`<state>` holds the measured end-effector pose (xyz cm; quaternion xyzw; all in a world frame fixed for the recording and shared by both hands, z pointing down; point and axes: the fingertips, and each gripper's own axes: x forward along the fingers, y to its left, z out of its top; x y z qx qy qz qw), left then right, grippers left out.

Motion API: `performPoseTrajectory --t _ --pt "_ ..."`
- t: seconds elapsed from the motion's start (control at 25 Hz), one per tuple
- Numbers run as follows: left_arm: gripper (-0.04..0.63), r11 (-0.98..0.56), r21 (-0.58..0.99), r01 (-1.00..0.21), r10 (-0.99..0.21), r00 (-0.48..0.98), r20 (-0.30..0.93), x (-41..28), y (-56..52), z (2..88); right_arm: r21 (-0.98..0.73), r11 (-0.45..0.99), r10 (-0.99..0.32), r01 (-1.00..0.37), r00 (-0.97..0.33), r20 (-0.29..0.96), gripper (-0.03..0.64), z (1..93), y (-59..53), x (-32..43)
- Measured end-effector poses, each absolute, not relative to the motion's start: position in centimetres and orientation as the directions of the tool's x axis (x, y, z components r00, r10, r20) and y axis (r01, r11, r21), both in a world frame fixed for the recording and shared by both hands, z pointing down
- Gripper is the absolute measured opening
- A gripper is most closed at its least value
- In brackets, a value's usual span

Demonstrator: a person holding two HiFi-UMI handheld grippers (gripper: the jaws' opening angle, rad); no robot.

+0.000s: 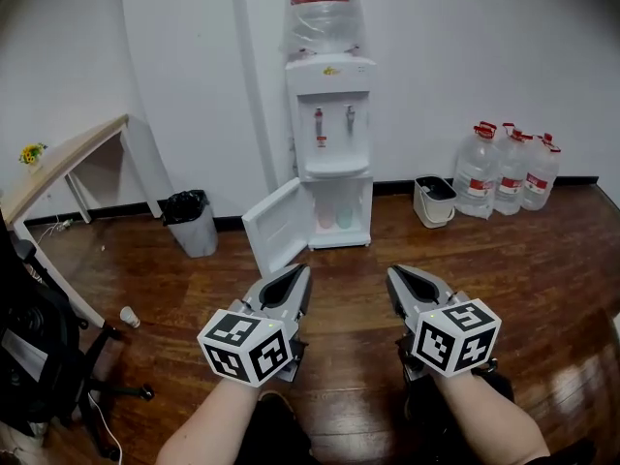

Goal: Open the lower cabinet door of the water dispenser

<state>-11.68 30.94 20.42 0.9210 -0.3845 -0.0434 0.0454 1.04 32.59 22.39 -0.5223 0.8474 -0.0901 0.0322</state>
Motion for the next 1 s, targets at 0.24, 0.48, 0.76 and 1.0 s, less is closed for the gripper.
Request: performPoseTrajectory --t 0.24,0.48,0.76,1.0 --pt "0.000 -0.690 0.062 -0.721 -0.723 0.691 -0.010 -10.0 28.5 21.1 -0.129 0.453 -0.885 -0.882 -0.462 0.055 0.000 22.9 30.3 2.4" --pt "0.000 -0.682 -0.006 -0.731 -0.730 0.680 0.069 -7.3 29.8 21.7 -0.217 0.477 -0.875 -0.851 -0.484 -0.023 0.000 20.5 27.2 5.3" --pt "0.000 -0.655 0.010 -0.756 -0.755 0.655 0.046 -8.9 26.6 22.6 -0.302 0.498 -0.852 -0.813 -0.523 0.001 0.000 21.5 19.8 4.5" --pt "0.000 -0.646 0.085 -0.758 -0.759 0.650 0.033 -9.9 21.6 22.4 -0.297 0.500 -0.850 -0.813 -0.527 0.013 0.000 22.3 15.0 3.3"
